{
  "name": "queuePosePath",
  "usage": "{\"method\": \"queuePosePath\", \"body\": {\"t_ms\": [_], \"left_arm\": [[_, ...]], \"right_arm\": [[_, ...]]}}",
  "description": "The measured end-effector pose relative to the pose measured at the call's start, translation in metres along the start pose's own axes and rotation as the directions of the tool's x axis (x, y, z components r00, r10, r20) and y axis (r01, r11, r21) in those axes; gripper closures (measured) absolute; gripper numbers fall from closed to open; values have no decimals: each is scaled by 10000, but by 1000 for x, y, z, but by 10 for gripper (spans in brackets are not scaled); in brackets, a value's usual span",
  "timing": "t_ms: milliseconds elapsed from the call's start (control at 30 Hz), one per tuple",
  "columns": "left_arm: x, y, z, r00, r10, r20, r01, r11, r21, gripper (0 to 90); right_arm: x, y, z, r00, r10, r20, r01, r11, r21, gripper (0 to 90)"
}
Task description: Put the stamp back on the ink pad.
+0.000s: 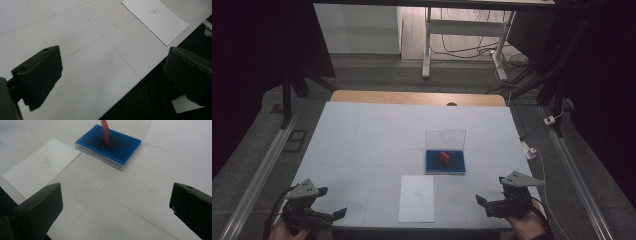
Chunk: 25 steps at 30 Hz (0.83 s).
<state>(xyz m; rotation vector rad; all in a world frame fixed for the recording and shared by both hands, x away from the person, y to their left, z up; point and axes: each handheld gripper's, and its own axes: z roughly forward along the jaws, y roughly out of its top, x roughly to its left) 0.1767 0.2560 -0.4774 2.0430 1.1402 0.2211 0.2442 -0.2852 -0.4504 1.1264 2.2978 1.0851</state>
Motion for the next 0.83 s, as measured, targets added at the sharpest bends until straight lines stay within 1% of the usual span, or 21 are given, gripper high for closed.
{"method": "queuePosePath", "body": {"t_ms": [167,433,533,667,733,833], "left_arm": [[0,0,0,10000,-14,-11,14,10000,-12,19],[0,-1,-1,10000,-19,-34,19,10000,-25,18],[0,-1,0,10000,-18,-34,18,10000,-20,19],[0,0,0,10000,5,-22,-5,10000,-7,18],[0,0,0,10000,18,-20,-18,10000,24,18],[0,0,0,10000,29,11,-29,10000,7,16]], "right_arm": [[-1,-9,-9,9994,167,295,-168,9999,40,0],[-3,-22,-20,9980,321,542,-339,9989,316,0],[-5,-27,-23,9962,440,751,-479,9975,514,0],[-8,-30,-26,9940,709,836,-754,9958,510,0],[-8,-30,-25,9938,718,848,-771,9952,606,0],[-7,-30,-23,9941,577,923,-654,9944,834,0]]}}
